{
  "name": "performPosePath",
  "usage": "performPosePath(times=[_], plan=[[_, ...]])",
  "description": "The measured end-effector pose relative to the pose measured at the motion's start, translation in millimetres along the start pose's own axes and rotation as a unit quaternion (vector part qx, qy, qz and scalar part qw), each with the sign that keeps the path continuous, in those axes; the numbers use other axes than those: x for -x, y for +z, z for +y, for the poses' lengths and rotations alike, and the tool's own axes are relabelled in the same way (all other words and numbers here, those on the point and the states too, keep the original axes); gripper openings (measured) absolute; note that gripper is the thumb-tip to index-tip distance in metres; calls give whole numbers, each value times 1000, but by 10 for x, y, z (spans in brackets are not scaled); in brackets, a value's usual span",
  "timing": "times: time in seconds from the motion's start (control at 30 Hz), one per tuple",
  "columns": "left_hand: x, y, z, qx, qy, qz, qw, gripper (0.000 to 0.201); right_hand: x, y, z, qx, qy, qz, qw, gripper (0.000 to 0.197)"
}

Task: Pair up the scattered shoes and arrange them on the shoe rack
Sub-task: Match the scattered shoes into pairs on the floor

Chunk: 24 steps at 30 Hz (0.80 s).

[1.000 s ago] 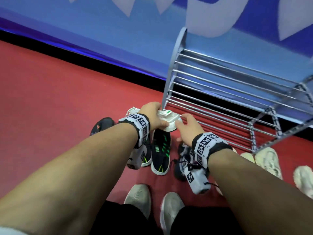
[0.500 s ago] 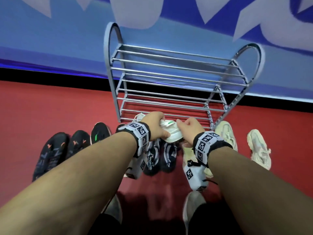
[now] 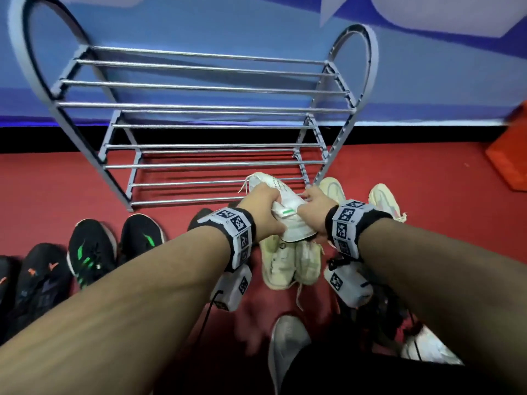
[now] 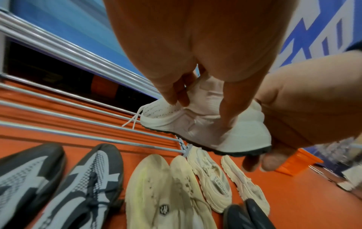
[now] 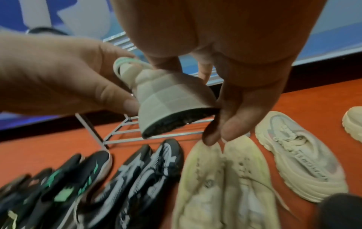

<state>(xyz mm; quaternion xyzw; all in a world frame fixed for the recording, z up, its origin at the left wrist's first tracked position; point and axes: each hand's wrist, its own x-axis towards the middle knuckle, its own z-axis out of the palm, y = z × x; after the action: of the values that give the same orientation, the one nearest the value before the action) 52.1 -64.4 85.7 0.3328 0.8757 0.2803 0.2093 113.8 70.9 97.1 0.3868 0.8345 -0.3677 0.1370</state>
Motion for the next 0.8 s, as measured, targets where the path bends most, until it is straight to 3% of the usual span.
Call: performPosePath(times=[0.17, 0.3, 0.43, 0.63, 0.7, 0.8], plan=[[-162, 272, 94, -24, 34, -27, 999, 38, -62, -121, 402, 50, -27, -71, 996, 41], [-197, 469, 165, -8, 48, -18, 999, 33, -112, -173, 660, 71, -71, -52, 993, 25], [-184, 600, 225, -21, 65, -22, 997, 36, -143, -242, 805, 51, -72, -82, 993, 19], [-105, 766, 220, 13, 70, -38, 997, 40, -207, -441, 966, 41, -41, -125, 990, 24], [-92, 845, 222, 3, 72, -46, 996, 40, -186, -432, 1016, 35, -30, -118, 992, 22], [-67, 980, 234, -1, 97, -57, 994, 43, -179, -317, 1093, 40, -11, -86, 995, 37]])
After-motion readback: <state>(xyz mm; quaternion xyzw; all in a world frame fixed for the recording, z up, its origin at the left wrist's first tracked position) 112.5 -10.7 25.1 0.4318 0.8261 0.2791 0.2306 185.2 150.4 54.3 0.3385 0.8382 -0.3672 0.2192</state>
